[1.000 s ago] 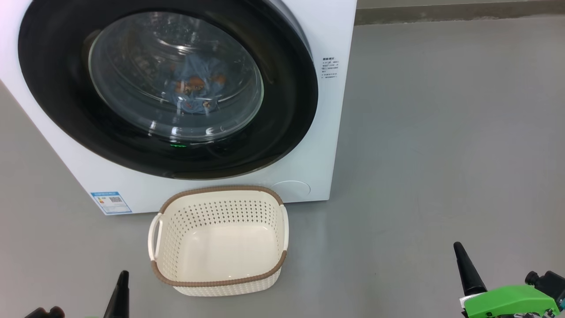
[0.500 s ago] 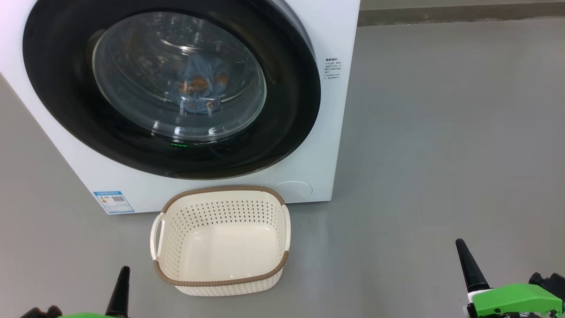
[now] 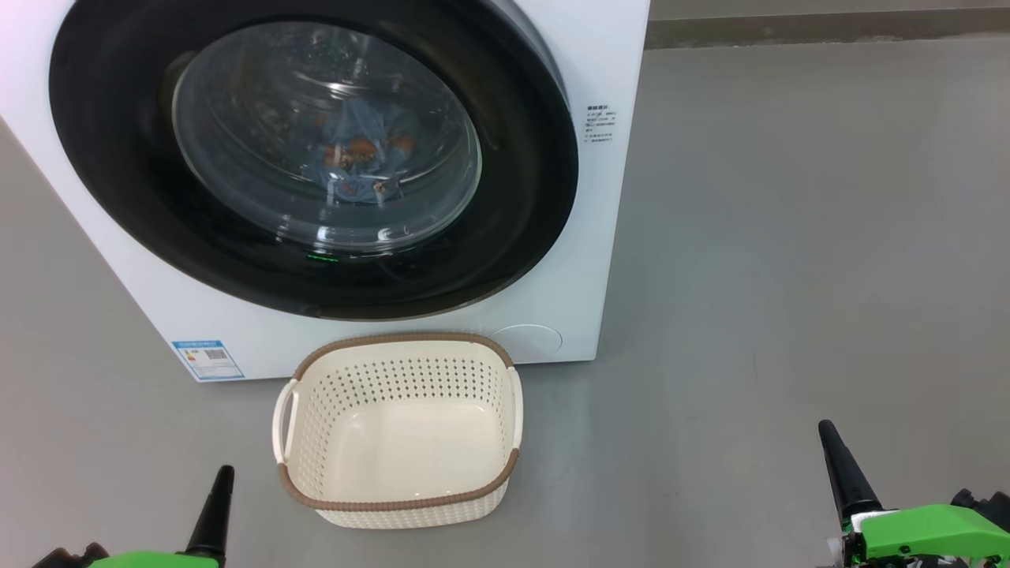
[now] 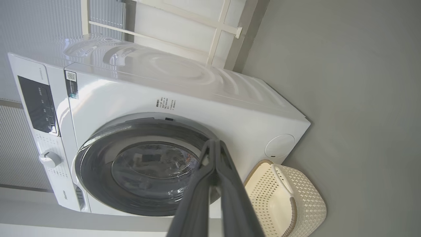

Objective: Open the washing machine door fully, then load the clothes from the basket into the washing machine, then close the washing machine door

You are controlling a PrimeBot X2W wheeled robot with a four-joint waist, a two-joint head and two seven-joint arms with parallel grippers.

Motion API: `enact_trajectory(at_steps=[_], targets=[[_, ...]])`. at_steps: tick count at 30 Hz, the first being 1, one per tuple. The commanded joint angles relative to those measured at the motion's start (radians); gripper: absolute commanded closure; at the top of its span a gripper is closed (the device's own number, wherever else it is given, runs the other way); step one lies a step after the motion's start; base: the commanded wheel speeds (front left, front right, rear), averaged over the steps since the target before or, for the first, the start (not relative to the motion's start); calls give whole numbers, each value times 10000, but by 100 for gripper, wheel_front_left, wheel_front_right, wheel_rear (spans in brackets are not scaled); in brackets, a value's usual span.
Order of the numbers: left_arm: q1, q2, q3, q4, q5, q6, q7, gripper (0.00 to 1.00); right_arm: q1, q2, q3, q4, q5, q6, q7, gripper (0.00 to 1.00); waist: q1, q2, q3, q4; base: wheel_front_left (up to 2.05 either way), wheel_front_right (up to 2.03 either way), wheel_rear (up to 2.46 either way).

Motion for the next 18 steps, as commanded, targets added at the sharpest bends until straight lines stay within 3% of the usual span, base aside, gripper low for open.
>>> enact_trajectory(at_steps=[1, 18], targets=[[-531, 121, 340, -177, -312, -7, 116, 100, -463, -25, 132, -327, 329, 13, 95, 100, 0, 0, -4, 10, 0, 0, 0], [-768, 48, 548, -157, -2047, -11, 617, 100, -517, 110, -61, -585, 1864, 13, 599, 100, 0, 0, -39, 102, 0, 0, 0]])
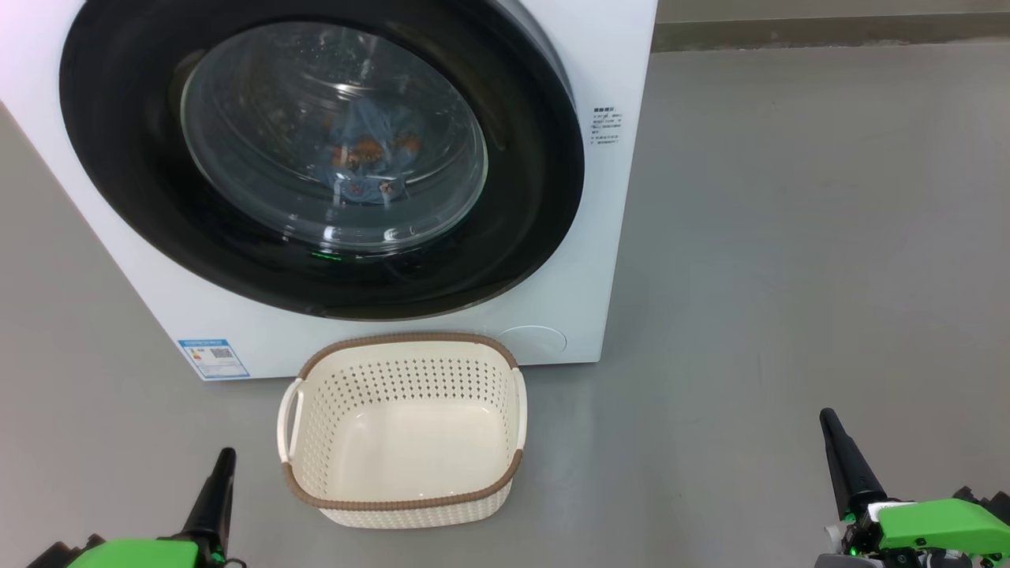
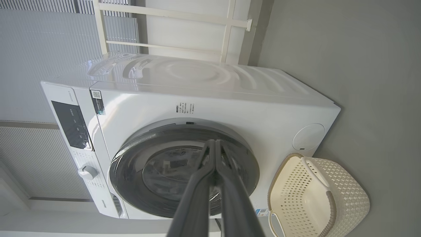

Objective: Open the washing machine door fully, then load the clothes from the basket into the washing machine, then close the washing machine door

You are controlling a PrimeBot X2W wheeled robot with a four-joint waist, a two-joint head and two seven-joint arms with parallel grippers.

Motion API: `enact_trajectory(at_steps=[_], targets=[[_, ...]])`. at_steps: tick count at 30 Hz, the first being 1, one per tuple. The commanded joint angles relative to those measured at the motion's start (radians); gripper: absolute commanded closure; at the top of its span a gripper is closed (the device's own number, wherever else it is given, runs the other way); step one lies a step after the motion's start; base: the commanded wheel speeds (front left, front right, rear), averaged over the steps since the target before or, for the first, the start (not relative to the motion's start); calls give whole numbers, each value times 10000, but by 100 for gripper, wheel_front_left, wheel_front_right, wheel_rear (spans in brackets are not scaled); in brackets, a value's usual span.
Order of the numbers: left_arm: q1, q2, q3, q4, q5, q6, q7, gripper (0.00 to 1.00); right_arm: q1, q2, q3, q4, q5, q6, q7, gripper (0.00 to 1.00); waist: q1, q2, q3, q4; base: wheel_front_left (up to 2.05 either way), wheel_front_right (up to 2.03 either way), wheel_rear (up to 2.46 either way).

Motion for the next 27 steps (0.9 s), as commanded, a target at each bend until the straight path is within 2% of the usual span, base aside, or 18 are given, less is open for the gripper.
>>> enact_trajectory(at_steps=[1, 8, 27], targets=[[-504, 105, 363, -173, -348, -12, 143, 100, -436, 1, 121, -356, 379, 13, 119, 100, 0, -1, -5, 12, 0, 0, 0], [-587, 79, 435, -166, -954, -13, 318, 100, -455, 48, 54, -446, 916, 14, 295, 100, 0, -1, -17, 44, 0, 0, 0], [-588, 79, 436, -163, -953, -16, 319, 100, -455, 48, 54, -446, 915, 14, 295, 100, 0, -1, -17, 44, 0, 0, 0]])
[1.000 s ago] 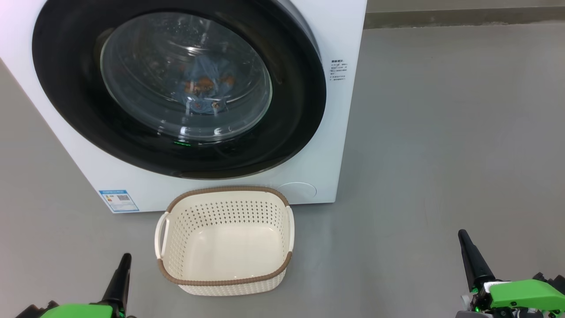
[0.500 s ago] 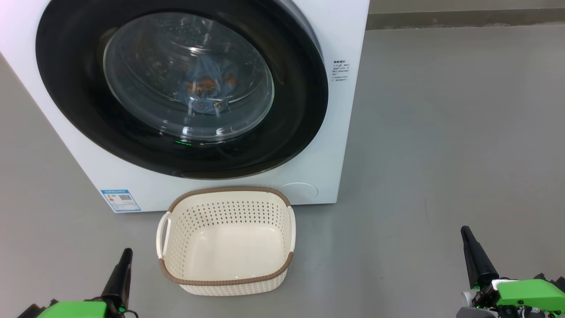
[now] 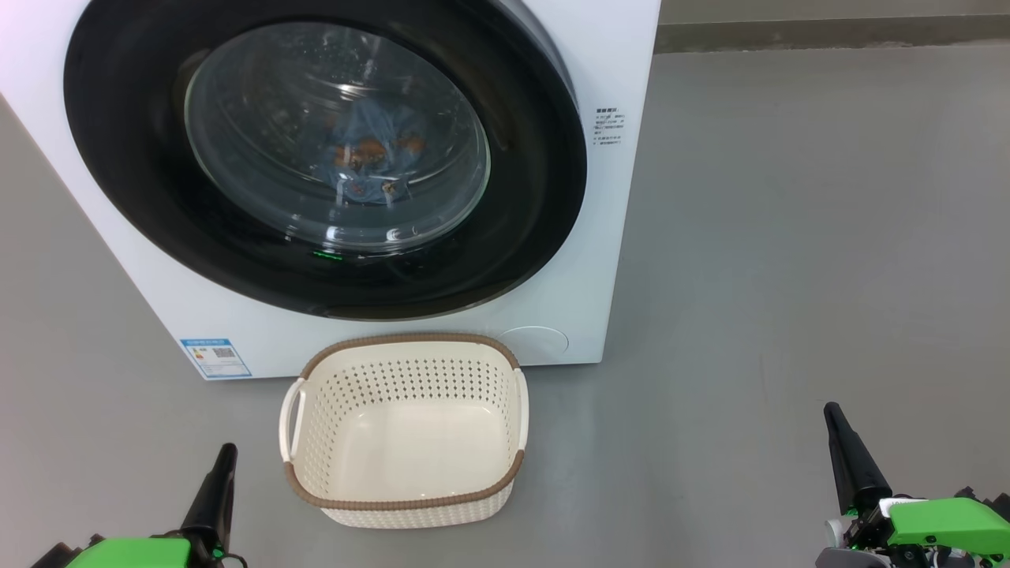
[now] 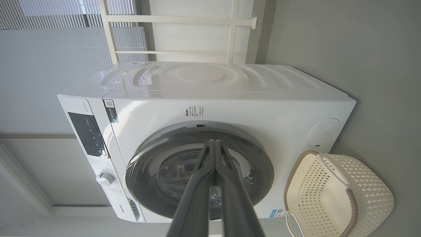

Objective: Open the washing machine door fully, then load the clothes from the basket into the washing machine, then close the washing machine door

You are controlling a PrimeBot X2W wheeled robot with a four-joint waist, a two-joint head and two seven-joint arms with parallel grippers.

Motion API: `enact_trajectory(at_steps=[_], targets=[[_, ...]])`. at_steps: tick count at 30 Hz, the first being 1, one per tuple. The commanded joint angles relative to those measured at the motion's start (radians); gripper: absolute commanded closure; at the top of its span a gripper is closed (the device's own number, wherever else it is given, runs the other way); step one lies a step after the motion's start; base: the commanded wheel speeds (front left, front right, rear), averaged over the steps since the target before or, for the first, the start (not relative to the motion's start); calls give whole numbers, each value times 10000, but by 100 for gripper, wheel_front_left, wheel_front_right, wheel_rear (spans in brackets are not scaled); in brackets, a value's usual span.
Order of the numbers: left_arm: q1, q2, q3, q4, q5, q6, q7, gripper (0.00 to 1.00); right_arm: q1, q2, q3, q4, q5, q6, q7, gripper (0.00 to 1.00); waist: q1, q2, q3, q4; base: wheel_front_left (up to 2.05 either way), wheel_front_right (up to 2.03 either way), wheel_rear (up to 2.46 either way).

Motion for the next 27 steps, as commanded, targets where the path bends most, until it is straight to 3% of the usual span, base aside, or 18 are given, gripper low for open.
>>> enact_trajectory(at_steps=[1, 27], targets=[[-481, 131, 357, -173, -81, -16, 71, 100, -424, -34, 215, -300, 28, 14, 88, 100, 0, 0, 0, 0, 0, 0, 0], [-482, 131, 358, -170, -80, -19, 72, 100, -424, -34, 214, -300, 27, 14, 88, 100, 0, 0, 0, 0, 0, 0, 0]])
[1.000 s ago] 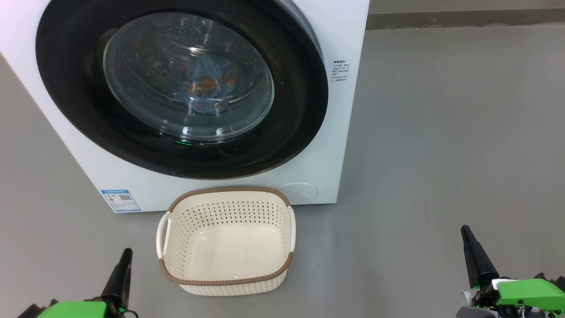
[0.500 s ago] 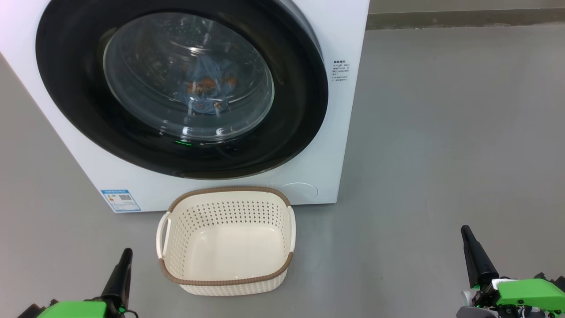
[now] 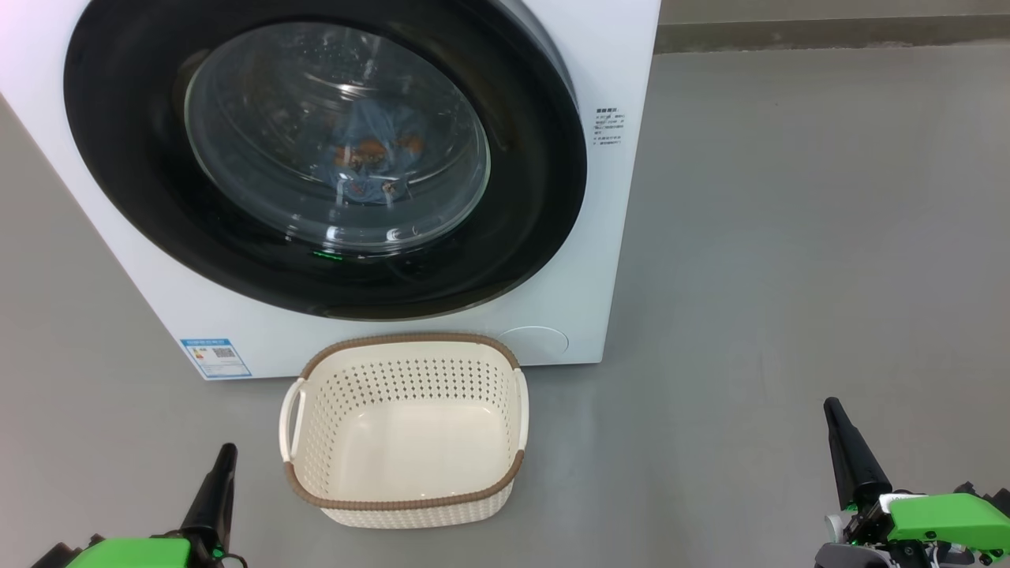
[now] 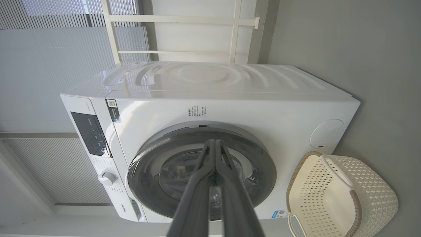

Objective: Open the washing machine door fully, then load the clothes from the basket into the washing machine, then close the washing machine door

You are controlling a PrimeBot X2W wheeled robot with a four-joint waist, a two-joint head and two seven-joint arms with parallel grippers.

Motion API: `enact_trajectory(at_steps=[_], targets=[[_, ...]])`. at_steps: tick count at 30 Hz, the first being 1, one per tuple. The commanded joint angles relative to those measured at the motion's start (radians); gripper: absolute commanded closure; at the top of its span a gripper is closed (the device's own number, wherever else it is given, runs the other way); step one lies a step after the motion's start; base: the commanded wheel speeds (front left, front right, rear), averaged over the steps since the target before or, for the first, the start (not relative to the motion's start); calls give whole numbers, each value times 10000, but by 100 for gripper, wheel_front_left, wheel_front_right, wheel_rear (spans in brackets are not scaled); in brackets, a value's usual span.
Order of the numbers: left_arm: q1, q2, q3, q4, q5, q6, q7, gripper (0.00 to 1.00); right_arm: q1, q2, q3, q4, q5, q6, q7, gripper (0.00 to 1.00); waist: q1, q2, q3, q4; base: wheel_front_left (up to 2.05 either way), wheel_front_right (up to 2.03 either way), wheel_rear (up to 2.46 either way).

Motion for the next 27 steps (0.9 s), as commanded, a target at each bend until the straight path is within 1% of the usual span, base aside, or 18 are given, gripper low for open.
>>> enact_trajectory(at_steps=[1, 27], targets=[[-481, 131, 356, -171, -80, -19, 72, 100, -339, -36, 214, -290, 27, 14, 88, 100, 0, 0, 0, 0, 0, 0, 0], [-482, 130, 356, -169, -80, -21, 72, 100, -339, -36, 214, -290, 27, 14, 89, 100, 0, 0, 0, 0, 0, 0, 0]])
